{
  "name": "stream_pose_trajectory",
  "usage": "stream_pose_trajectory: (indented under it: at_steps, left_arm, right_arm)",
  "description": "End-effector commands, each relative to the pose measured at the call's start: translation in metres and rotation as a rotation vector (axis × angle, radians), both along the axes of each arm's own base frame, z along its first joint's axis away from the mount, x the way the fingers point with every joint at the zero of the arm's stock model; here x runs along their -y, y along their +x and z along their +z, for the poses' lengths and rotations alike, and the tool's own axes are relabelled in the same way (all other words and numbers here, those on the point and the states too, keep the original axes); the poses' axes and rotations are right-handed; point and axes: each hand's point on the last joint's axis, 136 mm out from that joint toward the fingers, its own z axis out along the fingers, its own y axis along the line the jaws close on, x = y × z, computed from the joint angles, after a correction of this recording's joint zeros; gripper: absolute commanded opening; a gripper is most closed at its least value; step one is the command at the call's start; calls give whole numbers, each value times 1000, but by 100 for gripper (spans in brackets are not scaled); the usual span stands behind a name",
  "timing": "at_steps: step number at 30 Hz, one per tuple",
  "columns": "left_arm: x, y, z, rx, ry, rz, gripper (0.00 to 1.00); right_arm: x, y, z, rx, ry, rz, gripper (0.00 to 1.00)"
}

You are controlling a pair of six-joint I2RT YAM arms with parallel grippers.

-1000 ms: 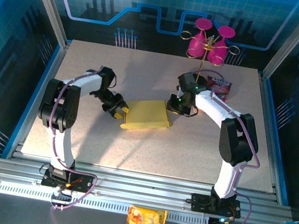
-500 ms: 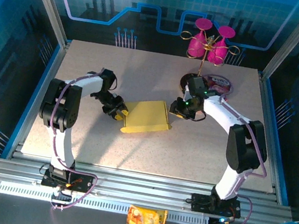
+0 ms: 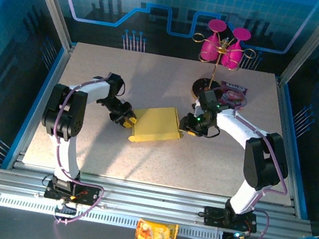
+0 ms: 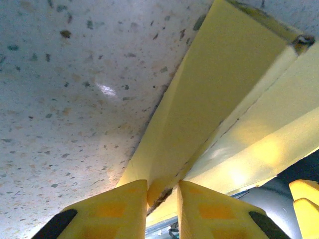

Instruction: Fold the paper box

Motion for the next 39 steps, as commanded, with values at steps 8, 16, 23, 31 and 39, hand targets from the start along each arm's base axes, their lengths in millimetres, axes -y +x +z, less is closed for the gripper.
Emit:
stream_pose_trajectory:
  at_steps: [8,16,23,31,39]
  left_arm:
    - [2,2,31,107,-14,-32,40]
    - [-8,4,41,144,-46,-21,48]
    - [3,8,19,136,-90,-28,47]
    - [6,-1,-12,99,-74,-36,33]
    - [1,-12,-25,87,-48,-56,15]
  right_arm:
    - [-15,31,-2,-8,255,-40,55]
    - [-22,40,-11,-36,306,-48,57]
    - [-21,47,-18,-51,327,-64,58]
    - [-17,51,-26,-61,340,-56,59]
    - [-15,52,-29,-64,380,-24,61]
